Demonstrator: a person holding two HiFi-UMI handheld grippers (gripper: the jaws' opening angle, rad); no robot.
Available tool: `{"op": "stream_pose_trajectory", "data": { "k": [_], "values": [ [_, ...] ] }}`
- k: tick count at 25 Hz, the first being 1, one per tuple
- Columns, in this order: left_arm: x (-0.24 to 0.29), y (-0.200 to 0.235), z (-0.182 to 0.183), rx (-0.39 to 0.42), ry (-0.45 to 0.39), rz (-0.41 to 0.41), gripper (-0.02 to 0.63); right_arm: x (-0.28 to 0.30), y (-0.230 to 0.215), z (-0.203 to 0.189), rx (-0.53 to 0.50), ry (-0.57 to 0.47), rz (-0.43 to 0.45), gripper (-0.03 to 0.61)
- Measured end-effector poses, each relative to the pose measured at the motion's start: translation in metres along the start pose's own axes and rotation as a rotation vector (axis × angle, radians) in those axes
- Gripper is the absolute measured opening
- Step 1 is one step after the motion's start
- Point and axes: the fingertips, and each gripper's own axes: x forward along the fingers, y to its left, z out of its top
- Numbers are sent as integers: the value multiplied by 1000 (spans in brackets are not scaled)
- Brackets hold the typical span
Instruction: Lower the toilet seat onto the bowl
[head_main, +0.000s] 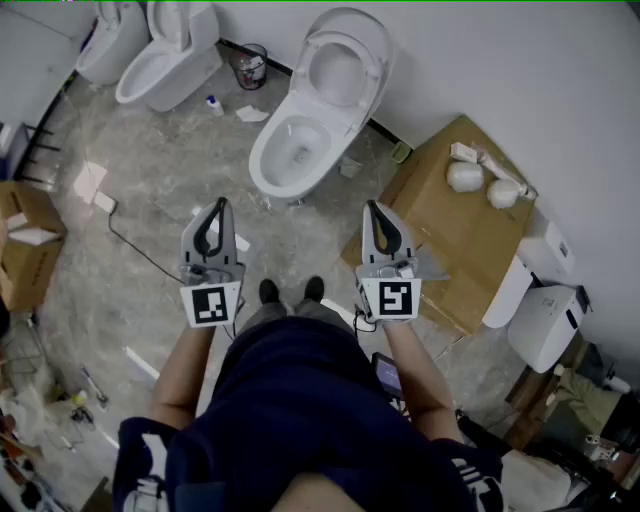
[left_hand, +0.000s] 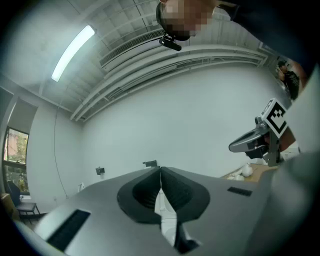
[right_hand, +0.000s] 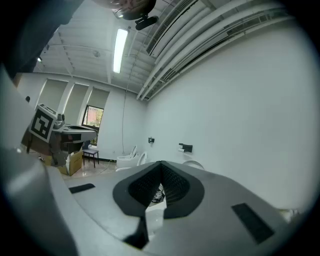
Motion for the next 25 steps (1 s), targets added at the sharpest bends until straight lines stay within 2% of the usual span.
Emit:
{"op": "stream_pose_trajectory", "data": {
  "k": [25],
  "values": [
    [4,-10,1,0,-5,-19,25,-2,-2,-7,16,8,11,18]
  ]
}}
